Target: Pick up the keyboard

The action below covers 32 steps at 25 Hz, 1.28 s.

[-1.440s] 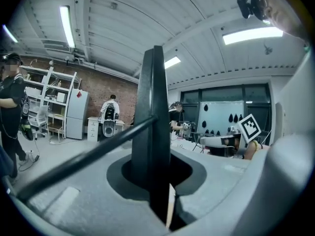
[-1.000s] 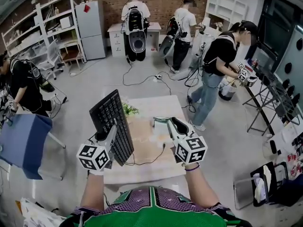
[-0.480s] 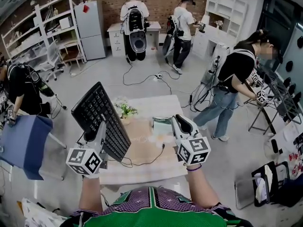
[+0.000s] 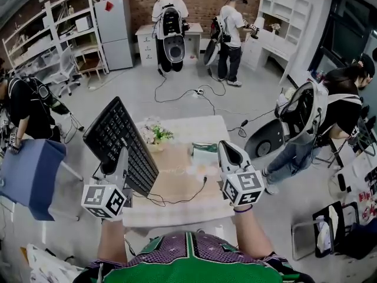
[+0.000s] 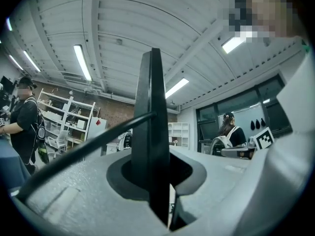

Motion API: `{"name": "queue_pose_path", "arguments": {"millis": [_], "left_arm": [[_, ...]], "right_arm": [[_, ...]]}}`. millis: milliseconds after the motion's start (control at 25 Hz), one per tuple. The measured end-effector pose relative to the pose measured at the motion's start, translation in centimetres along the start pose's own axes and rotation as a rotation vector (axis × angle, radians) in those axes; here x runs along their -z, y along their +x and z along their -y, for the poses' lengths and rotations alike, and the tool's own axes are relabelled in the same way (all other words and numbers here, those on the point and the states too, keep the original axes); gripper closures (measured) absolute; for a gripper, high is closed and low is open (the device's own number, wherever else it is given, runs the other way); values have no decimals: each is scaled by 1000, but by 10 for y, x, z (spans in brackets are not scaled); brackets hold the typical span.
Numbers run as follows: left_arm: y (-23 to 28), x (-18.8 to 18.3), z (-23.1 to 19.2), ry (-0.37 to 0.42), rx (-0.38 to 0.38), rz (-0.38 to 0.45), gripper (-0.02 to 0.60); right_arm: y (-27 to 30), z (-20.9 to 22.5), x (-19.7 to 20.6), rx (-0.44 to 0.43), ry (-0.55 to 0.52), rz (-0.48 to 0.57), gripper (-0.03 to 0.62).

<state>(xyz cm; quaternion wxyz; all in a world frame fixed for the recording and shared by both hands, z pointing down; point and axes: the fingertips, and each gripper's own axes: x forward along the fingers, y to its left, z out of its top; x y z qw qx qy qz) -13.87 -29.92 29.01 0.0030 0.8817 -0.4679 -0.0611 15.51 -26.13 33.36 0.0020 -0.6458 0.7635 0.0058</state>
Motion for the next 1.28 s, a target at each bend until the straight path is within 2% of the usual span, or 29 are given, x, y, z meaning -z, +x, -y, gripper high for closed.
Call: {"name": "queue_pose_path", "arguments": {"millis": [240,1280], "left_arm": [[-1,-4,-2,39,-23,14,500],[5,10,-13,30,10,15,499]], "right_arm": [[1,-2,-3,11,-16,-3,589],[5,-14,12,24,-3,-20,589]]}}
